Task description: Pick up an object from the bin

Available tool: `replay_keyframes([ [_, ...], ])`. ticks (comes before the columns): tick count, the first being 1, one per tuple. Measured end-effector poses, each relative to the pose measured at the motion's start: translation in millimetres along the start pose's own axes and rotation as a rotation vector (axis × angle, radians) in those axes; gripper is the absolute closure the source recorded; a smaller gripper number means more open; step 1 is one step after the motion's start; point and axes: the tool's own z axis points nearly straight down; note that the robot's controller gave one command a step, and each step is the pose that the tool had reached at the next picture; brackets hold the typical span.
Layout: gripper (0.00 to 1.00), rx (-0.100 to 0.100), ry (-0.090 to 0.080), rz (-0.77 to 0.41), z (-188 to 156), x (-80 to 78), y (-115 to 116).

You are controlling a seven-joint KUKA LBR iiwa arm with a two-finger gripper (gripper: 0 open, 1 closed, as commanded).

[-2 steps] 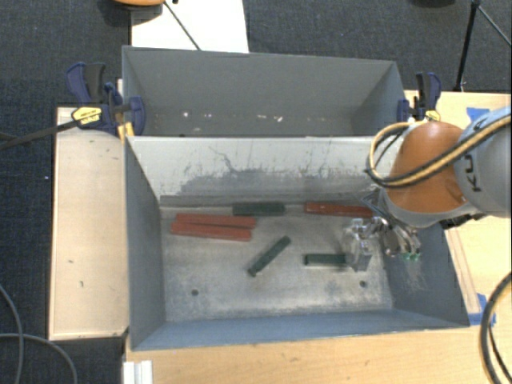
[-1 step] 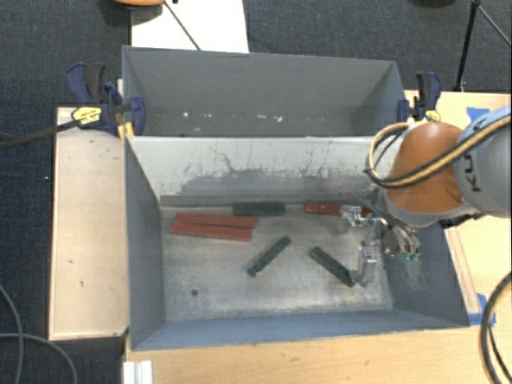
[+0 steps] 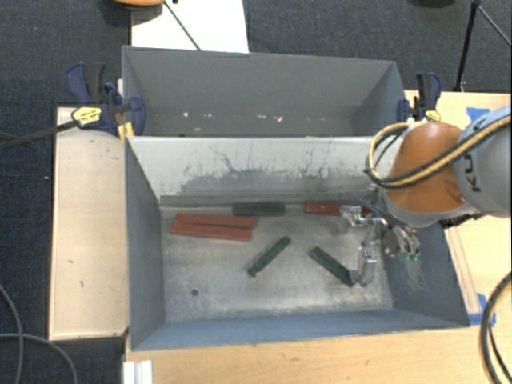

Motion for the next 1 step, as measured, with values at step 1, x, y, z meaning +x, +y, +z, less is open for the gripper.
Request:
replay_keyframes([
  [1, 0.00, -0.001, 0.002, -0.088, 0.2, 2.0, -4.5],
])
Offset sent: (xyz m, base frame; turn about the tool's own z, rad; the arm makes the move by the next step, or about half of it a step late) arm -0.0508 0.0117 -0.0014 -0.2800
